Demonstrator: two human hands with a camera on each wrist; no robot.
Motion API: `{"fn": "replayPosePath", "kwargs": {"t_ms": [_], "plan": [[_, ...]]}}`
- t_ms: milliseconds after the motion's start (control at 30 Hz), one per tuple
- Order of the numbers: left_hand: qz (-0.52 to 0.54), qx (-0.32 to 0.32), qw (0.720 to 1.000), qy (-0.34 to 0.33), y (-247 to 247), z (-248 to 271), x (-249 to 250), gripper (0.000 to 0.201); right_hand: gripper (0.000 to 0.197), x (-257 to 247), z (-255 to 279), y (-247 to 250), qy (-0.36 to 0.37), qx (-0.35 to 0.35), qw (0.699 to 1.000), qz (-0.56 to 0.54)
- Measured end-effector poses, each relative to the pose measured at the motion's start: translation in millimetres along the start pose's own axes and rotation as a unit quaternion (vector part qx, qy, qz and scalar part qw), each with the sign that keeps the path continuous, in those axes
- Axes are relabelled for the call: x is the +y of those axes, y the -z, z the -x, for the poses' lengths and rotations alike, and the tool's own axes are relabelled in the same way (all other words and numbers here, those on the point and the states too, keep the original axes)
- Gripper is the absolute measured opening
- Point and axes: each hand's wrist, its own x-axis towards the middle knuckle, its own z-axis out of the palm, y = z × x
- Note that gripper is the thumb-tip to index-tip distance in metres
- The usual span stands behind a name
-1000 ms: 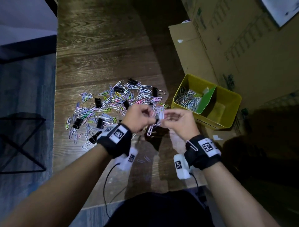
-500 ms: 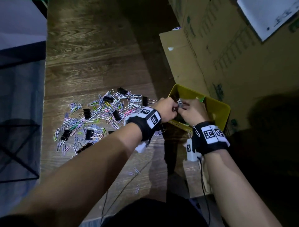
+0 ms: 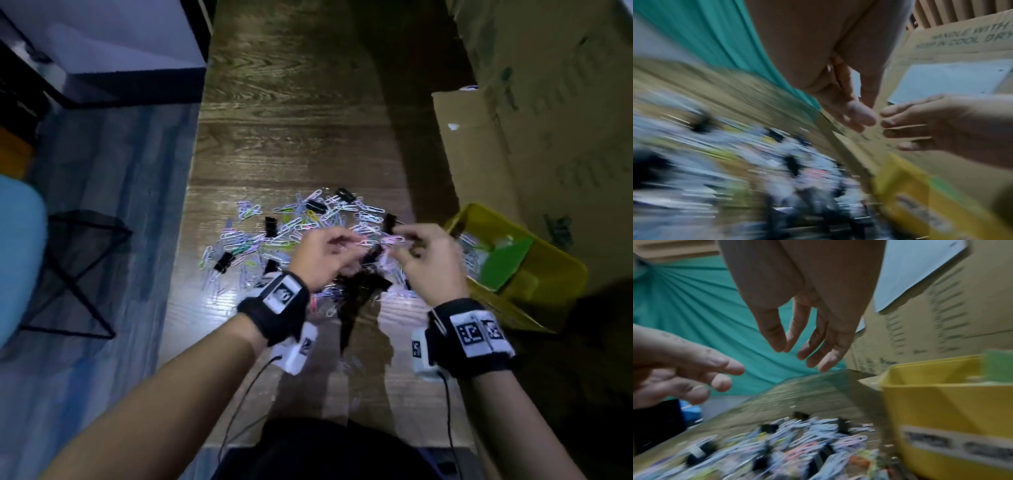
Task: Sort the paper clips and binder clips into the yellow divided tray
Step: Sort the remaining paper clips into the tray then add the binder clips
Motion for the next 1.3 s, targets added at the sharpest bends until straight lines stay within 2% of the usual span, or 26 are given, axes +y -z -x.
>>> {"fn": "replayPosePath", "kwargs": {"t_ms": [67, 100, 167, 200, 267, 367, 467, 533, 600, 633, 700, 767, 833, 900, 1000, 1067, 1133, 1200, 1233, 1300], "plan": [[-0.12, 0.069, 0.99, -0.008, 57.8, 16.5, -18.2, 0.014, 0.022, -25.5, 7.0, -33.9, 0.068, -0.1, 0.993, 0.011], [-0.205, 0.111, 0.972, -0.012, 87.5, 24.3, -29.1, 0.014, 0.023, -37.4, 11.5, -52.4, 0.1, -0.162, 0.981, 0.022], [-0.355, 0.18, 0.917, -0.008, 142.5, 34.2, -51.2, 0.019, 0.032, -56.7, 19.6, -92.9, 0.129, -0.282, 0.95, 0.04], [-0.401, 0.198, 0.894, -0.001, 164.0, 37.1, -62.2, 0.024, 0.038, -63.3, 23.3, -112.7, 0.133, -0.325, 0.935, 0.06], [-0.448, 0.191, 0.873, 0.022, 189.6, 37.9, -80.9, 0.036, 0.045, -72.4, 27.2, -147.9, 0.148, -0.353, 0.916, 0.118], [-0.462, 0.137, 0.875, 0.039, 194.3, 33.4, -96.4, 0.043, 0.043, -83.4, 28.8, -178.7, 0.145, -0.355, 0.903, 0.191], [-0.437, 0.127, 0.89, 0.011, 189.5, 28.8, -101.6, 0.027, 0.033, -88.7, 27.9, -191.1, 0.144, -0.353, 0.899, 0.215], [-0.41, 0.107, 0.905, 0.021, 189.1, 26.1, -100.4, 0.014, 0.025, -87.7, 26.0, -193.1, 0.138, -0.358, 0.902, 0.197], [-0.356, 0.054, 0.931, 0.06, 192.1, 22.4, -95.0, 0.004, 0.016, -84.6, 21.9, -188.6, 0.105, -0.382, 0.906, 0.149], [-0.313, 0.036, 0.946, 0.076, 195.0, 19.7, -89.5, 0.006, 0.013, -83.2, 19.3, -183.5, 0.081, -0.385, 0.913, 0.113], [-0.233, 0.06, 0.967, 0.081, 205.8, 8.4, -78.6, 0.009, 0.009, -79.3, 10.5, -170.3, 0.018, -0.35, 0.936, 0.025], [-0.198, 0.132, 0.969, 0.066, 217.8, -8.7, -67.0, 0.012, 0.008, -75.7, -0.6, -155.3, -0.028, -0.28, 0.96, -0.02], [-0.211, 0.182, 0.959, 0.057, 224.9, -27.6, -58.1, 0.015, 0.011, -72.8, -13.8, -143.9, -0.046, -0.192, 0.98, -0.016], [-0.238, 0.178, 0.952, 0.069, 226.4, -43.4, -52.6, 0.007, 0.014, -68.9, -28.2, -136.8, -0.054, -0.114, 0.992, 0.018], [-0.278, 0.151, 0.945, 0.084, 224.8, -56.9, -51.9, 0.022, 0.015, -60.8, -40.9, -136.5, -0.072, -0.077, 0.992, 0.066], [-0.386, 0.173, 0.906, 0.023, 221.0, -52.3, -54.0, 0.034, 0.021, -53.3, -43.3, -138.7, -0.079, -0.074, 0.99, 0.087], [-0.449, 0.195, 0.868, -0.082, 213.3, -40.3, -63.9, 0.036, 0.039, -49.0, -38.3, -143.5, -0.074, -0.083, 0.985, 0.131], [-0.472, 0.148, 0.853, -0.164, 201.8, -27.1, -81.1, 0.033, 0.051, -51.8, -26.8, -150.6, -0.01, -0.076, 0.983, 0.165], [-0.5, 0.099, 0.843, -0.173, 196.1, -21.7, -91.9, 0.037, 0.051, -55.9, -20.0, -154.2, 0.041, -0.083, 0.98, 0.175], [-0.578, -0.007, 0.808, -0.119, 186.9, -11.3, -110.8, 0.051, 0.044, -63.2, -6.1, -162.5, 0.132, -0.147, 0.962, 0.19]]}}
